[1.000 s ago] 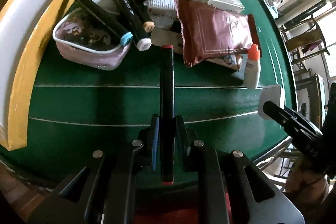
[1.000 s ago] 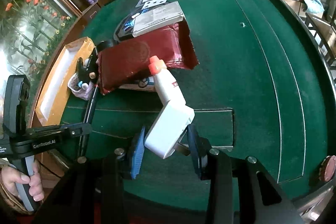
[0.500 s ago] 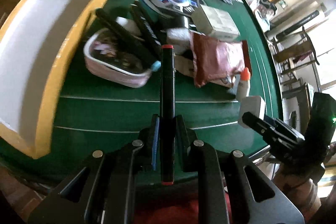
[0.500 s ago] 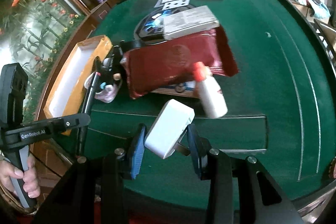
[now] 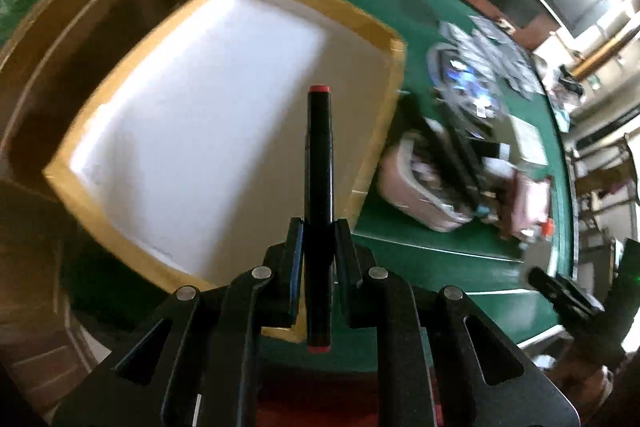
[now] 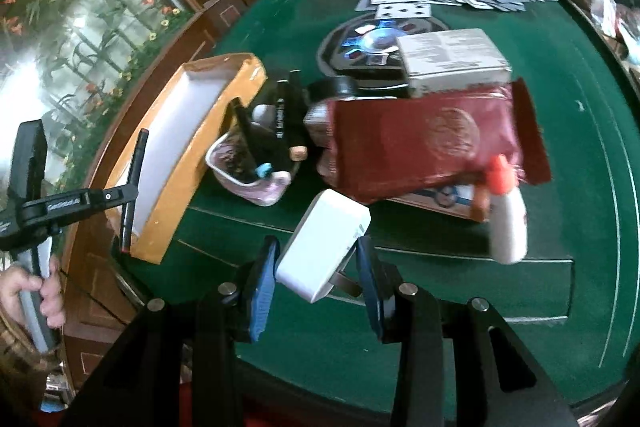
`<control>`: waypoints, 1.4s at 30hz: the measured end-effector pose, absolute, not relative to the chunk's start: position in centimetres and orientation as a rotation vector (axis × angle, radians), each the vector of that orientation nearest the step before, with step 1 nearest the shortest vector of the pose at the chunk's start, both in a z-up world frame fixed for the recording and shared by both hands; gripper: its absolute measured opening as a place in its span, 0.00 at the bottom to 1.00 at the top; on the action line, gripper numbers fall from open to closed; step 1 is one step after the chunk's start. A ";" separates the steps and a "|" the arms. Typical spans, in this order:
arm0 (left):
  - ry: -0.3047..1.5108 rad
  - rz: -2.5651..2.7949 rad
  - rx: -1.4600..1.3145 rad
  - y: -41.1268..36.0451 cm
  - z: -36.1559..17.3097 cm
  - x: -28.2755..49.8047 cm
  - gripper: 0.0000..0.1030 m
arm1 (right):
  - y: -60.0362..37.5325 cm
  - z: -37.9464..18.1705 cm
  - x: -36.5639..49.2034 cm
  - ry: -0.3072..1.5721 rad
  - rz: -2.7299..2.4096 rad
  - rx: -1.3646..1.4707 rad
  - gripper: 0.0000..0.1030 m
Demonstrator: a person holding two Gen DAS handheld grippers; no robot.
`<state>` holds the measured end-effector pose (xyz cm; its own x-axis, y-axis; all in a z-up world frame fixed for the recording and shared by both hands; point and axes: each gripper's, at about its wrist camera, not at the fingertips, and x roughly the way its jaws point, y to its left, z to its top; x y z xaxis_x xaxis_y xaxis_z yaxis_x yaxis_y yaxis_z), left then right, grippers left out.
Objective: Organize objects
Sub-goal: 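Carry the black marker and white charger toward the yellow-rimmed white tray, then lower both items into the tray and open both grippers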
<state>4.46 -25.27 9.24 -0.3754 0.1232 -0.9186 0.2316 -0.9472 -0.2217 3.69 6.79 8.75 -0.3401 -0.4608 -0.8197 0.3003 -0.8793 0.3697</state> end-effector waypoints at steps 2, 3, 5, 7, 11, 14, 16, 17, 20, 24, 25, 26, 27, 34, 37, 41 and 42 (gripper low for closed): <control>0.467 -2.471 1.763 -26.2 7.9 4.1 0.14 | 6.1 8.8 3.7 -0.203 -2.229 1.438 0.38; 0.464 -2.461 1.794 -26.3 7.1 3.8 0.14 | 5.8 8.7 3.7 -0.201 -2.224 1.438 0.38; 0.422 -2.432 1.857 -26.1 5.6 3.9 0.14 | 5.3 8.7 3.6 -0.193 -2.216 1.439 0.38; 0.429 -2.434 1.906 -25.3 4.8 4.2 0.14 | 4.9 8.7 3.7 -0.186 -2.212 1.438 0.38; 0.472 -2.467 1.986 -22.9 4.4 4.8 0.14 | 4.6 8.7 3.8 -0.179 -2.208 1.435 0.38; 0.488 -2.501 2.068 -20.4 4.2 5.4 0.14 | 4.3 8.8 3.7 -0.172 -2.200 1.435 0.38; 0.484 -2.524 2.104 -18.7 4.0 5.8 0.14 | 3.9 9.0 3.7 -0.166 -2.198 1.426 0.38; 0.481 -2.528 2.101 -18.3 4.1 6.0 0.14 | 3.6 9.1 3.7 -0.164 -2.195 1.421 0.38; 0.535 -2.531 2.073 -18.8 4.4 6.0 0.14 | 2.8 9.6 3.7 -0.143 -2.186 1.407 0.38; 0.557 -2.511 1.985 -21.6 5.1 6.1 0.14 | 1.4 10.2 3.6 -0.122 -2.177 1.385 0.38; 0.562 -2.505 1.962 -22.6 5.3 6.1 0.14 | 1.1 10.3 3.6 -0.116 -2.174 1.380 0.38; 0.570 -2.499 1.941 -23.5 5.4 6.1 0.14 | 0.6 10.4 3.5 -0.107 -2.167 1.375 0.38; 0.579 -2.493 1.925 -24.3 5.5 6.2 0.14 | 0.1 10.5 3.6 -0.101 -2.162 1.372 0.38; 0.623 -2.451 1.857 -29.7 5.8 6.5 0.14 | -5.0 10.3 3.7 -0.041 -2.067 1.358 0.38; 0.608 -2.444 1.864 -31.2 5.7 6.7 0.14 | -7.8 9.8 4.2 -0.008 -2.006 1.351 0.38; 0.587 -2.436 1.886 -32.9 5.5 6.9 0.14 | -11.9 8.5 5.3 0.039 -1.921 1.356 0.38; 0.584 -2.431 1.895 -33.2 5.4 7.0 0.14 | -12.7 8.0 5.5 0.044 -1.903 1.360 0.38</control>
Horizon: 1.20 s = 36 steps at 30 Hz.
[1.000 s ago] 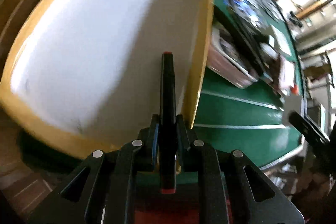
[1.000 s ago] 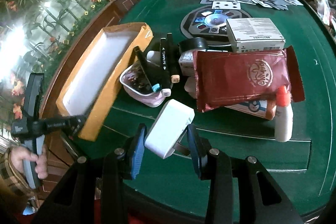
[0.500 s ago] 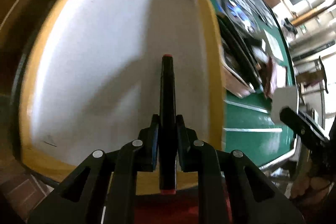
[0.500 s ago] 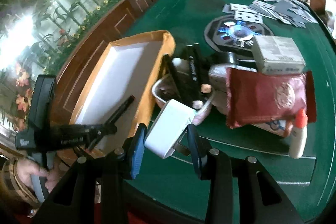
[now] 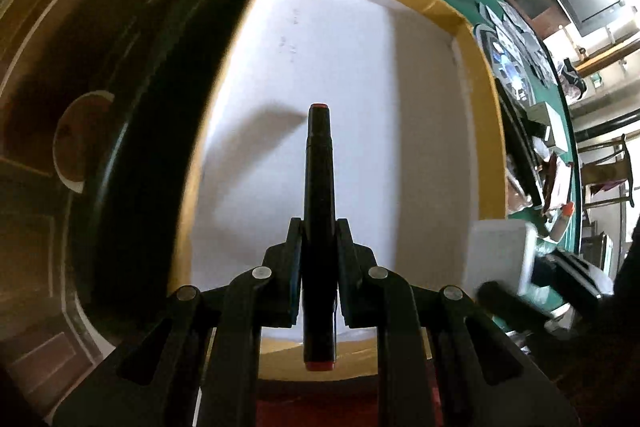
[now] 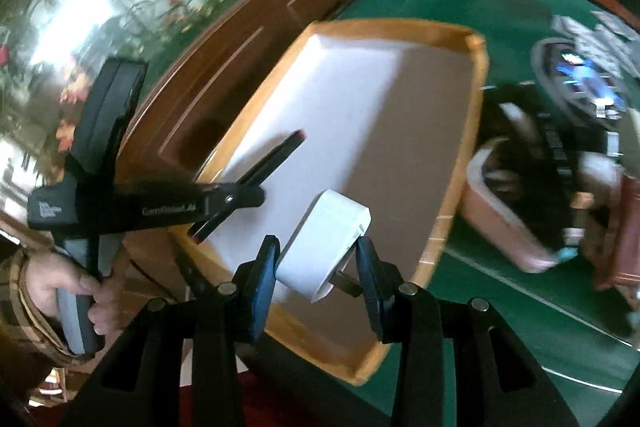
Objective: Organize objects
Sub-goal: 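Lower both items into the tray and open both grippers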
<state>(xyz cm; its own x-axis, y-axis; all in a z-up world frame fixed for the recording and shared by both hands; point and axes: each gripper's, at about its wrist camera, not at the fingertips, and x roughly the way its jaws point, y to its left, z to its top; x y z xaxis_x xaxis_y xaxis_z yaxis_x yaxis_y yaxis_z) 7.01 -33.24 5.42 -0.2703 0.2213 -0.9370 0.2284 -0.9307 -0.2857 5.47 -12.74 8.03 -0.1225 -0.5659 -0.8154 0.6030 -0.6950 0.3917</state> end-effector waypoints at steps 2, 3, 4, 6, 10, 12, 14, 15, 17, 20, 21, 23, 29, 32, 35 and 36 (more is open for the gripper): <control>0.581 -2.430 1.907 -33.7 5.2 7.2 0.14 | -14.1 7.2 5.8 0.054 -1.879 1.370 0.38; 0.588 -2.434 1.915 -34.1 5.0 7.4 0.14 | -14.6 6.9 5.9 0.055 -1.869 1.374 0.38; 0.597 -2.442 1.922 -34.3 4.9 7.7 0.14 | -15.2 6.4 6.1 0.053 -1.856 1.379 0.38; 0.578 -2.457 1.920 -34.5 4.5 7.8 0.14 | -15.9 5.7 6.3 0.052 -1.847 1.389 0.38; 0.561 -2.496 1.891 -35.2 4.2 8.1 0.14 | -16.8 4.8 6.2 0.041 -1.842 1.392 0.38; 0.526 -2.504 1.872 -35.4 4.4 8.1 0.14 | -17.2 4.5 5.9 0.039 -1.840 1.394 0.38; 0.554 -2.505 1.865 -36.0 4.5 8.0 0.14 | -17.5 4.5 5.8 0.040 -1.835 1.391 0.38; 0.571 -2.500 1.862 -36.4 4.5 8.0 0.14 | -17.6 4.6 5.8 0.042 -1.833 1.387 0.38; 0.580 -2.499 1.848 -37.0 4.6 8.0 0.14 | -18.0 4.4 5.8 0.050 -1.828 1.380 0.38; 0.592 -2.507 1.856 -37.1 4.6 8.0 0.14 | -18.7 4.3 6.0 0.061 -1.815 1.375 0.38; 0.586 -2.507 1.858 -37.1 4.6 8.0 0.14 | -18.9 4.2 6.2 0.072 -1.813 1.371 0.38; 0.581 -2.506 1.855 -36.9 4.7 8.0 0.14 | -19.1 4.1 6.3 0.089 -1.806 1.369 0.39; 0.609 -2.487 1.849 -36.9 4.8 8.1 0.17 | -18.9 4.3 6.2 0.086 -1.782 1.363 0.48; 0.617 -2.480 1.841 -36.7 5.0 7.9 0.25 | -18.2 4.9 6.2 0.077 -1.791 1.342 0.64; 0.623 -2.488 1.808 -36.1 5.7 8.0 0.39 | -16.8 6.0 6.0 0.052 -1.824 1.310 0.66; 0.614 -2.491 1.790 -35.9 6.1 8.0 0.41 | -16.3 6.4 5.9 0.044 -1.840 1.298 0.67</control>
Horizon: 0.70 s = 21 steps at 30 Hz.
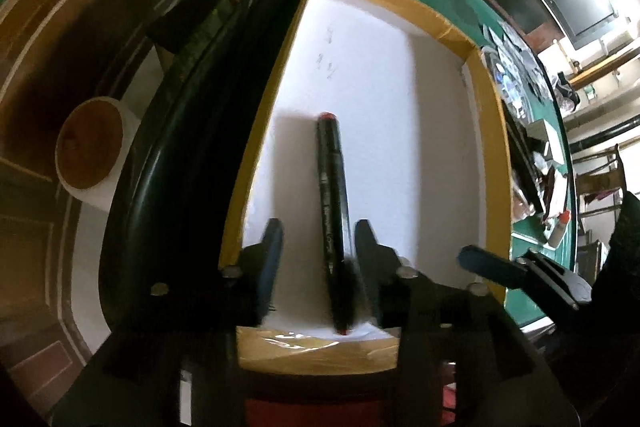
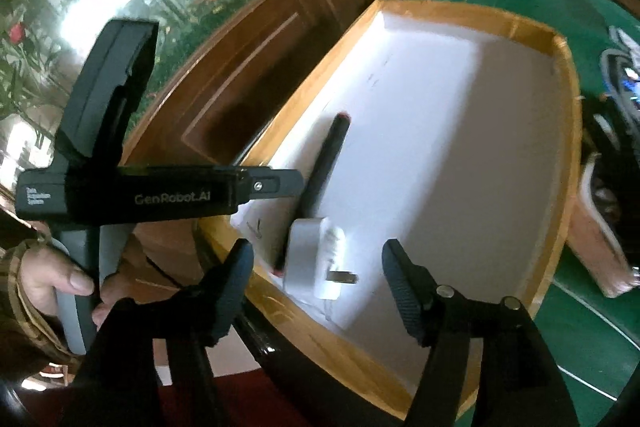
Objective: Organize objects
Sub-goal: 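Lower both items into the tray and open both grippers, then grasp a teal-capped black marker with the left gripper while the right grasps the pink pouch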
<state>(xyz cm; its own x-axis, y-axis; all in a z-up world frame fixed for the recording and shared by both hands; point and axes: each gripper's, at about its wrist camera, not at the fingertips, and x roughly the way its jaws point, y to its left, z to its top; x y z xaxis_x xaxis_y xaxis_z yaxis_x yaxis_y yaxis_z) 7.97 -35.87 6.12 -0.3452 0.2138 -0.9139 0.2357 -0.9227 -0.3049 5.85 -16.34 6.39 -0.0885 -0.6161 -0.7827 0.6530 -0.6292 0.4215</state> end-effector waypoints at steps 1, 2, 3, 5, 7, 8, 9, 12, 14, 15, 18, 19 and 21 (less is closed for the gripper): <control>0.603 -2.498 1.764 -35.6 6.7 8.0 0.47 | -15.8 6.8 5.7 0.036 -1.856 1.286 0.68; 0.599 -2.505 1.746 -35.3 7.1 7.9 0.49 | -14.8 7.3 5.6 0.022 -1.877 1.273 0.68; 0.598 -2.516 1.727 -35.1 7.6 7.8 0.49 | -13.9 7.7 5.6 0.010 -1.897 1.263 0.69; 0.602 -2.535 1.710 -34.4 8.4 7.5 0.49 | -11.9 8.5 5.4 -0.017 -1.945 1.250 0.71; 0.597 -2.556 1.704 -33.1 9.1 6.9 0.51 | -9.9 8.9 5.2 -0.041 -1.992 1.250 0.72; 0.595 -2.563 1.706 -32.5 9.3 6.7 0.55 | -8.4 9.1 5.2 -0.060 -2.023 1.251 0.73; 0.589 -2.574 1.711 -31.6 9.5 6.4 0.57 | -7.1 9.2 5.2 -0.073 -2.048 1.254 0.74; 0.566 -2.607 1.735 -28.7 9.8 5.7 0.60 | -3.9 8.6 4.8 -0.097 -2.129 1.288 0.76; 0.564 -2.618 1.771 -26.8 9.7 5.2 0.61 | -1.8 8.2 4.7 -0.127 -2.159 1.319 0.76; 0.564 -2.621 1.794 -25.8 9.6 5.0 0.61 | -0.9 8.2 4.4 -0.143 -2.169 1.330 0.77; 0.547 -2.633 1.865 -22.8 9.4 4.4 0.61 | 0.7 8.6 4.4 -0.173 -2.209 1.335 0.78; 0.535 -2.641 1.883 -21.9 9.3 4.2 0.61 | 1.2 8.7 4.5 -0.175 -2.224 1.332 0.79; 0.487 -2.663 1.907 -19.8 9.4 3.7 0.61 | 2.3 9.0 4.4 -0.184 -2.257 1.331 0.79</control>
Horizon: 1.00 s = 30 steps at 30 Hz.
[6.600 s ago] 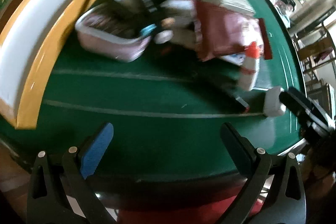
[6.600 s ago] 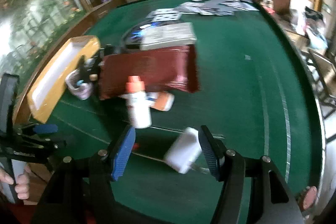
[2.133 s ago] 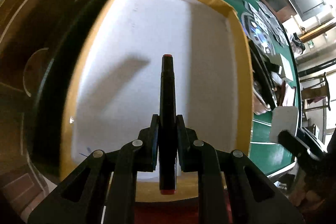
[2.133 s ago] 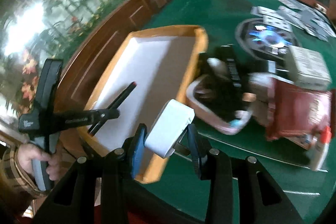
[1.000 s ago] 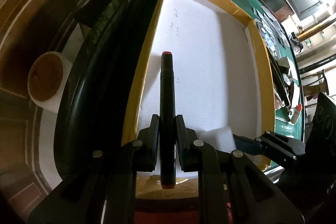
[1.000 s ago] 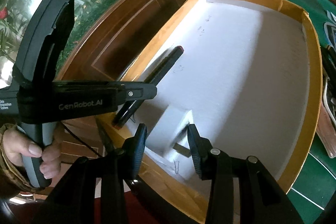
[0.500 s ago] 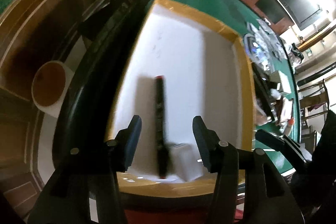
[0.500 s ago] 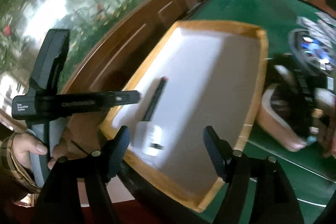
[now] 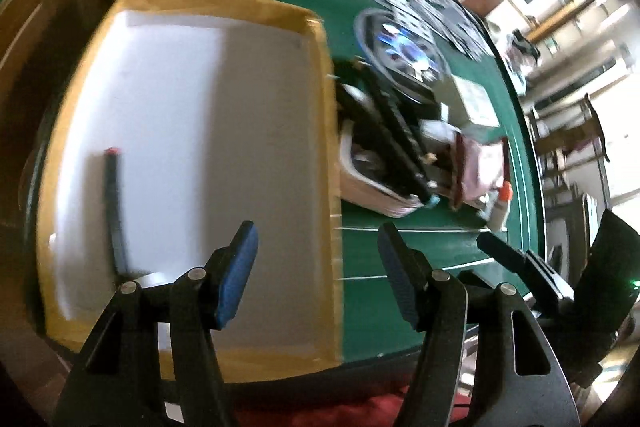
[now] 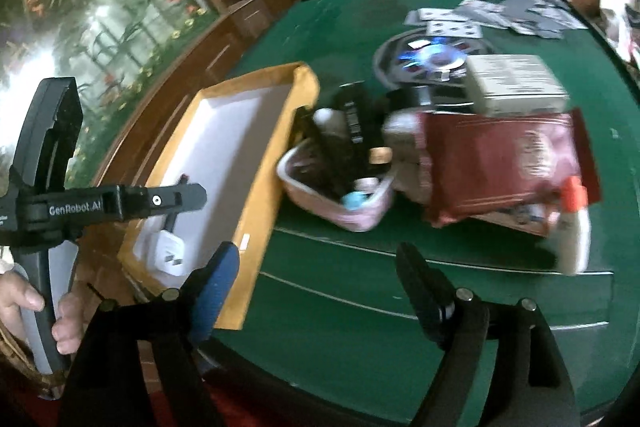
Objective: Organize objects
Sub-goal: 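Grasp a teal-capped black marker with the left gripper while the right grasps the pink pouch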
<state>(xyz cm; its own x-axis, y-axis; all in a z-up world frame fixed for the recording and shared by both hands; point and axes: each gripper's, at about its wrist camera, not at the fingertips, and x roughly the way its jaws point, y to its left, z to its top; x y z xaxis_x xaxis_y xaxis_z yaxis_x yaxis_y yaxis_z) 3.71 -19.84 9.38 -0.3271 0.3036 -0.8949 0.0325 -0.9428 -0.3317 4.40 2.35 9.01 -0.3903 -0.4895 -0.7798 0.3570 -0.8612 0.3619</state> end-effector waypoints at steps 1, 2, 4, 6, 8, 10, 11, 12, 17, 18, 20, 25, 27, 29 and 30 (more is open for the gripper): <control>-0.417 2.386 -1.712 -18.9 9.4 3.4 0.61 | 3.0 9.1 4.4 -0.193 -2.270 1.332 0.79; -0.400 2.382 -1.714 -18.0 9.4 3.0 0.61 | 3.5 9.1 4.3 -0.200 -2.281 1.336 0.79; -0.387 2.390 -1.715 -16.7 9.5 1.8 0.61 | 4.4 9.0 4.4 -0.214 -2.298 1.343 0.79; -0.375 2.438 -1.738 -15.7 9.5 0.3 0.61 | 5.5 9.0 4.3 -0.229 -2.314 1.353 0.79; -0.357 2.502 -1.753 -15.0 9.6 -1.3 0.61 | 6.3 9.0 4.3 -0.241 -2.329 1.357 0.79; -0.323 2.534 -1.786 -14.4 9.2 -3.1 0.60 | 6.9 9.1 4.4 -0.251 -2.337 1.354 0.79; -0.306 2.538 -1.815 -14.2 8.8 -3.8 0.59 | 7.2 9.3 4.5 -0.255 -2.342 1.349 0.79; -0.293 2.539 -1.850 -14.1 8.3 -4.7 0.57 | 7.3 9.4 4.5 -0.255 -2.344 1.343 0.79; -0.242 2.519 -1.961 -13.8 6.1 -7.8 0.47 | 7.5 10.1 5.1 -0.223 -2.343 1.304 0.79; -0.225 2.498 -1.989 -13.6 5.7 -8.2 0.46 | 7.5 10.1 5.2 -0.218 -2.344 1.301 0.79; -0.164 2.440 -2.041 -12.7 4.8 -8.5 0.45 | 7.8 10.2 5.3 -0.217 -2.348 1.293 0.79; -0.116 2.309 -2.000 -10.1 4.7 -6.0 0.42 | 9.8 10.4 5.3 -0.269 -2.391 1.286 0.79; -0.056 2.282 -1.957 -9.0 5.0 -4.4 0.41 | 11.0 10.3 5.2 -0.315 -2.410 1.291 0.79; -0.060 2.269 -1.946 -8.8 5.1 -3.3 0.32 | 12.4 10.1 5.1 -0.358 -2.438 1.308 0.79; -0.057 2.279 -1.939 -9.1 5.2 -3.0 0.31 | 12.9 10.0 5.0 -0.373 -2.443 1.319 0.79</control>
